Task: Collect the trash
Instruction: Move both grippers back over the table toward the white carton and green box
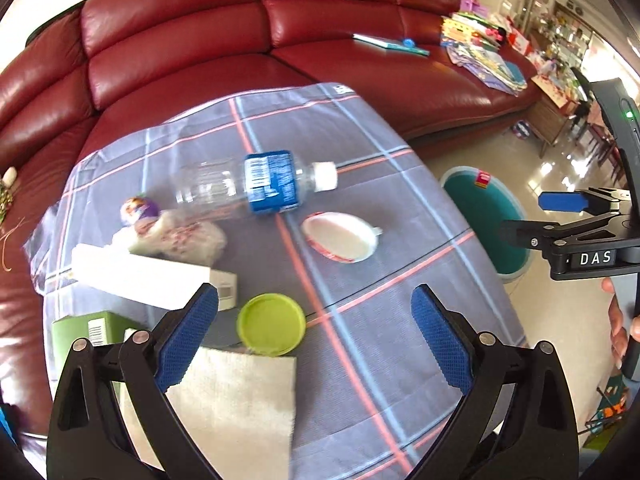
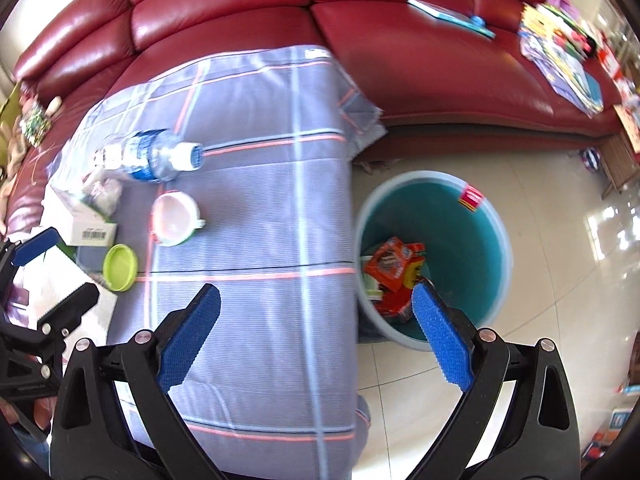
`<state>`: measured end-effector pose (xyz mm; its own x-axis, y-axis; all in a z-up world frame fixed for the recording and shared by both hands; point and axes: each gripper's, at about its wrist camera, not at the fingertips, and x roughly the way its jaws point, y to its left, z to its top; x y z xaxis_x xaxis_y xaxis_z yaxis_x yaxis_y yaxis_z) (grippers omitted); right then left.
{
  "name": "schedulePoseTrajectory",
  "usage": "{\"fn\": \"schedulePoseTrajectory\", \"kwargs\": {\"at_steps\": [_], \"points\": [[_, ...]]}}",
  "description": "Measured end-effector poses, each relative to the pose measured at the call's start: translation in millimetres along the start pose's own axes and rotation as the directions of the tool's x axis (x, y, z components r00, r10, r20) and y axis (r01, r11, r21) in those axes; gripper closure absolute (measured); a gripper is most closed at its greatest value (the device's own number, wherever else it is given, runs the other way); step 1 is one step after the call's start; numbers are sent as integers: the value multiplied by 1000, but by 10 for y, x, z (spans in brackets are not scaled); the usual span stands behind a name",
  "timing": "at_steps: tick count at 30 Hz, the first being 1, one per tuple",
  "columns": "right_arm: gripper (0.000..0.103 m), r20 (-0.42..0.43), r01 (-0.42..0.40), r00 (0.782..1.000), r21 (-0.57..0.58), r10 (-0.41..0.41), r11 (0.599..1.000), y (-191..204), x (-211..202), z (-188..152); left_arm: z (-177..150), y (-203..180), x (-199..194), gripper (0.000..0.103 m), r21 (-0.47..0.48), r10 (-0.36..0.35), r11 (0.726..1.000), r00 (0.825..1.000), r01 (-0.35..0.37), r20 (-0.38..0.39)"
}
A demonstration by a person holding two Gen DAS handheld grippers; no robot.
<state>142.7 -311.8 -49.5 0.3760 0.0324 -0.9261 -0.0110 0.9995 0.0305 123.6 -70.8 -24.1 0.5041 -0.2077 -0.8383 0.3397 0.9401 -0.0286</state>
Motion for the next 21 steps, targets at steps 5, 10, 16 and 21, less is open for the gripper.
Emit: {"fn": "schedulePoseTrajectory", "kwargs": {"at_steps": [5, 10, 16, 21], "points": [[11, -11, -10, 1000, -109, 9, 994, 586, 30, 90, -291, 683, -217, 6, -79, 82, 993, 997, -83, -11], [11, -24, -27, 999, -224, 22, 974, 1182, 45, 139, -554, 1288, -391, 6, -147, 147, 978, 989, -150, -31], [11, -11, -26, 1000, -381, 24, 924, 1891, 50, 212, -868, 1798, -505, 6, -210, 178, 960, 982, -186, -55], [27, 16, -13, 1000, -500, 24, 866, 2430, 97, 278, -1012, 1992, -449, 6, -242, 156, 955, 984, -172, -83]]}}
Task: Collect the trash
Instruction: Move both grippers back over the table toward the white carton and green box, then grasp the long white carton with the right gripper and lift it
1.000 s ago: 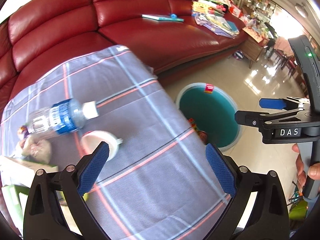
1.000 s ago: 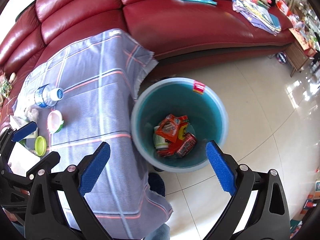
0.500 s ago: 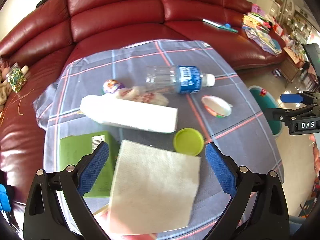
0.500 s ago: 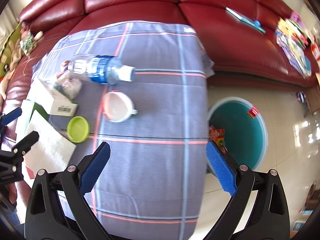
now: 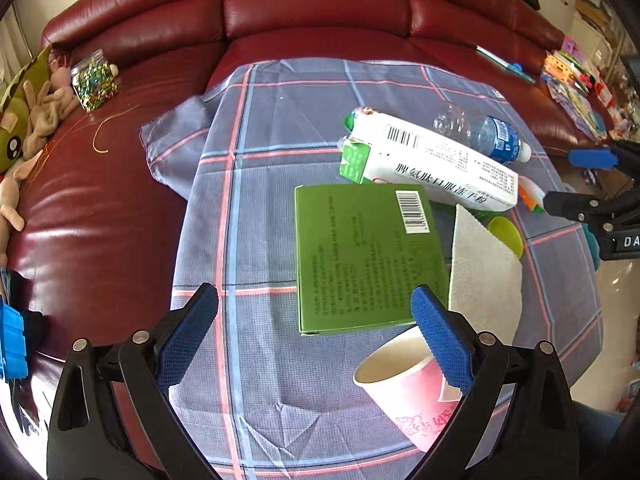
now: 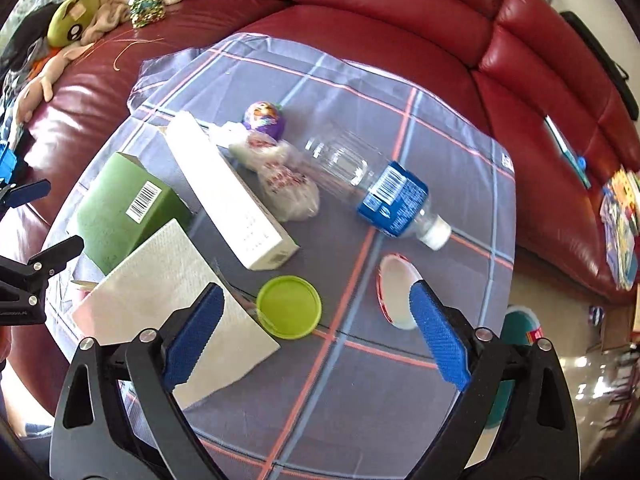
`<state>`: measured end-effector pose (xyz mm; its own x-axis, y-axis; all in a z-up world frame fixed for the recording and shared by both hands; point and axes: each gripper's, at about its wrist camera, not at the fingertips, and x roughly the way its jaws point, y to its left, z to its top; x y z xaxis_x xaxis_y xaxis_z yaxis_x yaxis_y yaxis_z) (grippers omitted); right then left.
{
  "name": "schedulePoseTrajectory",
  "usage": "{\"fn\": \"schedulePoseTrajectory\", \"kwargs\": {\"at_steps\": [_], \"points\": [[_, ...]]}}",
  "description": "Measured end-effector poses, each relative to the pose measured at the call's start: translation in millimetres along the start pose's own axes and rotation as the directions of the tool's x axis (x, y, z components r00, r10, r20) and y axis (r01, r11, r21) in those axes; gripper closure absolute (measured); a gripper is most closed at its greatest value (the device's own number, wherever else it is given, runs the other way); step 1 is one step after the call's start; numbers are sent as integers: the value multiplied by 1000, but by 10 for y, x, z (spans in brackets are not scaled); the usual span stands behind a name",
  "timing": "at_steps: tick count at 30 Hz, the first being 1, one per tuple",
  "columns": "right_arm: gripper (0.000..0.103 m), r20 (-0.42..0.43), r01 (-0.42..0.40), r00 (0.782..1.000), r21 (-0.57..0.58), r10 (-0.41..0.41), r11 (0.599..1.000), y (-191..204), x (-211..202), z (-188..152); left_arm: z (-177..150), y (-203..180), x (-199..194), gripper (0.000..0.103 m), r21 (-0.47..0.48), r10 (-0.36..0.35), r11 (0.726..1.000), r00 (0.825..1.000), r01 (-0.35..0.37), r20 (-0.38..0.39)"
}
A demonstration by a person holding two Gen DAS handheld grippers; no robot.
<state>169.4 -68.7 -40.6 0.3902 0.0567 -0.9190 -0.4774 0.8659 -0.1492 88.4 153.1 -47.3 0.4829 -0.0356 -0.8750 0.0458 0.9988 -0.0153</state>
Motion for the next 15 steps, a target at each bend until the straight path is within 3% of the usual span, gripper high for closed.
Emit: {"fn": "schedulePoseTrajectory", "kwargs": {"at_steps": [3, 11, 15], "points": [[46, -11, -25, 1000, -26, 25, 999, 136, 89, 150, -35, 23, 60, 6, 1, -27, 1000, 999, 27, -19], [49, -35, -41, 999, -83, 38, 996, 360, 294, 357, -37, -93, 197, 6, 16, -104, 994, 994, 105, -40], [56, -56, -40, 998, -76, 36, 996, 349, 443, 414, -6, -92, 240, 6, 12, -124, 992, 992, 124, -38]]}}
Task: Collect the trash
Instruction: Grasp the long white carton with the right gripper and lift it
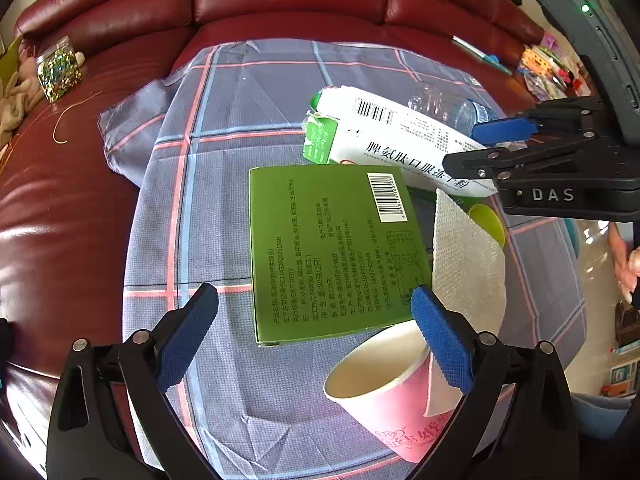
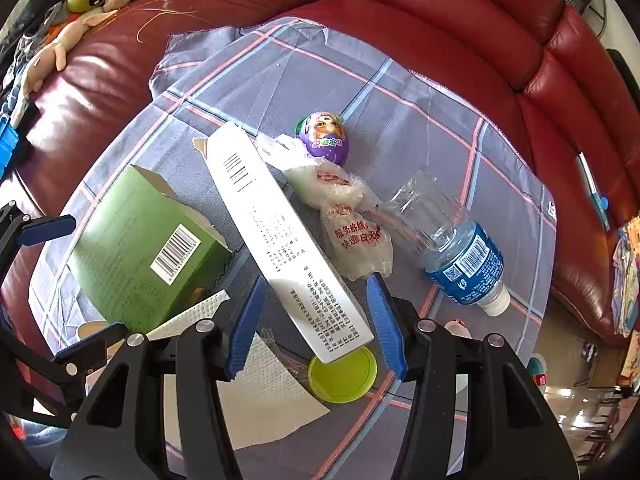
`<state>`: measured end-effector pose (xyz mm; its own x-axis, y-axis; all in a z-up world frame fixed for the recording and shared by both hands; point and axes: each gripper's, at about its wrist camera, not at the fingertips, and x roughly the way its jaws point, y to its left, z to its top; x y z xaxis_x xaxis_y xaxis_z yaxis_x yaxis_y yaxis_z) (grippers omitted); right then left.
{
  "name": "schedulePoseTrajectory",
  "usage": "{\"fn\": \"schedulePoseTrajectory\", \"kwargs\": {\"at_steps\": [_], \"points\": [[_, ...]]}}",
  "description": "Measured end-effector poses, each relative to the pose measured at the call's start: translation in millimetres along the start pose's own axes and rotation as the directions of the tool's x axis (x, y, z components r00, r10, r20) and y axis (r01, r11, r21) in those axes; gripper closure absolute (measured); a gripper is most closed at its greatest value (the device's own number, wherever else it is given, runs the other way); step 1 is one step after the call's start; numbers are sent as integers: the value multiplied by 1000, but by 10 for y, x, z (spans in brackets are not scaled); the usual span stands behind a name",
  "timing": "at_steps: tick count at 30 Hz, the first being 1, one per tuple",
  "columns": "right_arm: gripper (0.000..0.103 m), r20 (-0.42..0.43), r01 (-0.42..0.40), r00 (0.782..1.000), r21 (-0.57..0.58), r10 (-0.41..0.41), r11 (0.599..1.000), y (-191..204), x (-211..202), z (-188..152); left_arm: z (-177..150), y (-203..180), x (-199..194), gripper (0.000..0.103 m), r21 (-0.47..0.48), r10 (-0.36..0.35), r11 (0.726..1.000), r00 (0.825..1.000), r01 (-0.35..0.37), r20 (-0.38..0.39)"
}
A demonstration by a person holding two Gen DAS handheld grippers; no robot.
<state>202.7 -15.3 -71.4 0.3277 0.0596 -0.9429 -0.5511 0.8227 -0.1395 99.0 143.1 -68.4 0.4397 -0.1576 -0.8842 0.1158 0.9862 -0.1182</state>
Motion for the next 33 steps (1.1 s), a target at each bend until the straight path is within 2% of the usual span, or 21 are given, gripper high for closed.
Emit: {"fn": "schedulePoseTrajectory", "kwargs": {"at_steps": [7, 10, 11, 13, 19, 24, 28, 33], "points": [[57, -17, -3, 1000, 9, 3, 1000, -41, 183, 79, -17, 320, -78, 6, -60, 7, 998, 1000, -6, 6], [57, -17, -4, 1000, 11, 4, 1000, -9, 244, 111, -41, 455, -61, 5, -97, -13, 995, 1000, 14, 3], [59, -11, -2, 1000, 5, 2, 1000, 17, 242, 116, -48, 480, -51, 4, -107, -23, 994, 1000, 23, 3], [71, -10, -22, 1000, 4, 22, 1000, 59, 205, 127, -68, 506, -33, 4, -117, -40, 992, 999, 40, 6], [73, 67, -76, 995, 52, 73, 996, 18, -215, 159, -79, 547, -2, 4, -129, -80, 988, 997, 81, 17], [73, 68, -152, 986, 35, 150, 988, 158, -465, 74, -73, 547, 50, 4, -149, -119, 981, 993, 122, 26], [73, 67, -150, 987, 43, 147, 988, 174, -573, -30, -92, 463, 47, 4, -130, -132, 982, 991, 134, 28], [73, 117, -108, 988, 47, 102, 993, 92, -810, -106, -83, 423, 93, 3, -125, -161, 979, 987, 162, 25]]}}
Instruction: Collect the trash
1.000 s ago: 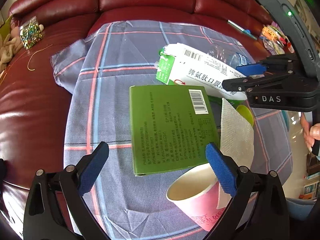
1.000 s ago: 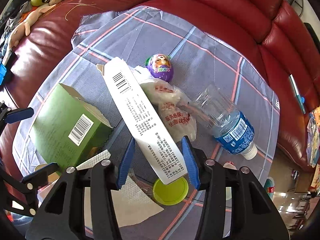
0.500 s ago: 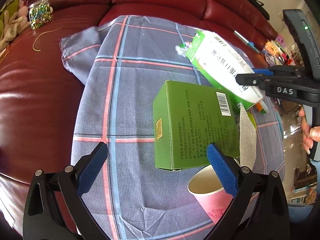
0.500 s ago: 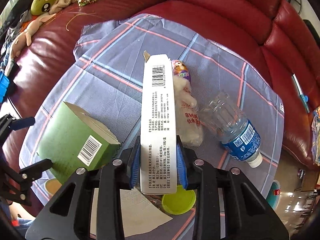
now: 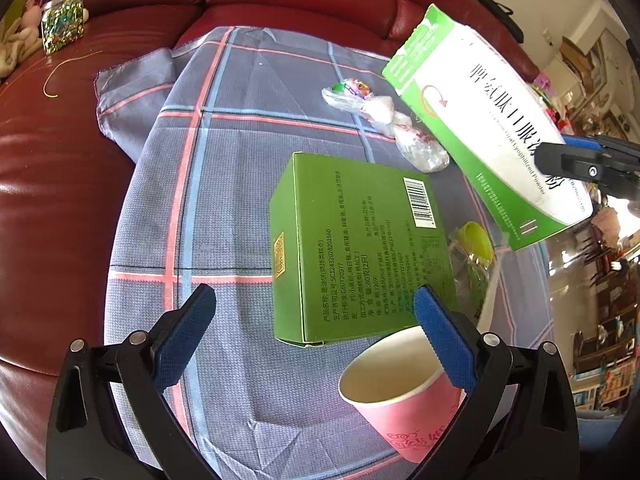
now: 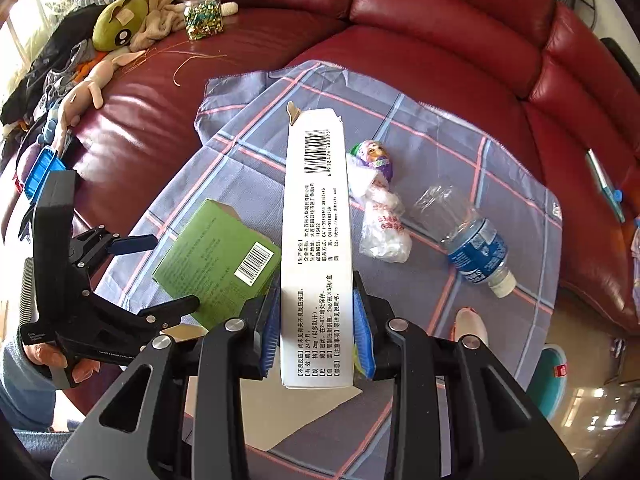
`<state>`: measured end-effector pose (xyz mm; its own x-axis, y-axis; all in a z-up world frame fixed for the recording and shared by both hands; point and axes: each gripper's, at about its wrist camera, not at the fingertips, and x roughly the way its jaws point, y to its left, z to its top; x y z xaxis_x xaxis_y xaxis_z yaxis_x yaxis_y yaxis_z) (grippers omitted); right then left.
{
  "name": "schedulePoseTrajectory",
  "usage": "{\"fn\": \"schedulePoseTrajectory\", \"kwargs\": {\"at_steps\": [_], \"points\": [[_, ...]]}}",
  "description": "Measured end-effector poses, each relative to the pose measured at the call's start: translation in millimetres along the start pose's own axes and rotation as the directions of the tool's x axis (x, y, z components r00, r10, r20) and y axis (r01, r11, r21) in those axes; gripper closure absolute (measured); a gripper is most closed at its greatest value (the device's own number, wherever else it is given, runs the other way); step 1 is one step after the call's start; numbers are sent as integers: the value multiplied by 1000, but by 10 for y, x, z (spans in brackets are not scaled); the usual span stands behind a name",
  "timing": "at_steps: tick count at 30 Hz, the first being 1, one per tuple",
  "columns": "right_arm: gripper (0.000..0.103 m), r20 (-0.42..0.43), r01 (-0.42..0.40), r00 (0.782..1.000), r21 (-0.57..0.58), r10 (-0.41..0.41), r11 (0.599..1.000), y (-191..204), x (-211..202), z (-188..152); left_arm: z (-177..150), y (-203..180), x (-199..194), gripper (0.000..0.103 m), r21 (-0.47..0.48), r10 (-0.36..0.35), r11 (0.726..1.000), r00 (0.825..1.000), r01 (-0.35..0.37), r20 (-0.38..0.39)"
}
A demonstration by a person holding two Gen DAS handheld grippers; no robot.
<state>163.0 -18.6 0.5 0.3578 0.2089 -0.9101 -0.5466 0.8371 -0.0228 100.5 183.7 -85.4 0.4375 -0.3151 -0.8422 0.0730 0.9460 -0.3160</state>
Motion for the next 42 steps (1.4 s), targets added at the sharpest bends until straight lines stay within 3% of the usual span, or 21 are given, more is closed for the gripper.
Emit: {"fn": "schedulePoseTrajectory", "kwargs": {"at_steps": [8, 11, 18, 21, 23, 29, 35, 39, 42], "points": [[73, -93, -8, 996, 2, 8, 1000, -53, 262, -265, 49, -179, 175, 3, 13, -90, 996, 995, 90, -37], [73, -122, -18, 992, 25, 21, 1000, -107, 402, -378, 85, -309, 211, 3, 46, -80, 996, 996, 82, -44], [72, -93, -61, 993, 73, 68, 995, -298, 453, -461, 176, -399, 311, 3, 30, -90, 995, 993, 92, -75], [72, -87, -84, 992, 114, 95, 990, -412, 499, -514, 194, -570, 296, 6, 85, -52, 995, 997, 56, -51], [72, -79, -92, 992, 128, 103, 987, -469, 508, -545, 221, -689, 268, 12, 119, -13, 993, 999, 17, -32], [70, -54, -130, 988, 184, 142, 974, -705, 531, -674, 318, -898, 141, 33, 139, 14, 990, 1000, -14, 0], [69, -14, -175, 983, 239, 184, 955, -933, 524, -816, 425, -1184, 32, 47, 173, 40, 984, 998, -47, 43], [69, 12, -206, 977, 286, 211, 936, -1094, 493, -906, 447, -1420, 7, 49, 216, 66, 974, 996, -76, 52], [69, 59, -200, 980, 304, 190, 932, -1235, 347, -941, 415, -1576, 97, 69, 240, 60, 969, 998, -63, 20]]}}
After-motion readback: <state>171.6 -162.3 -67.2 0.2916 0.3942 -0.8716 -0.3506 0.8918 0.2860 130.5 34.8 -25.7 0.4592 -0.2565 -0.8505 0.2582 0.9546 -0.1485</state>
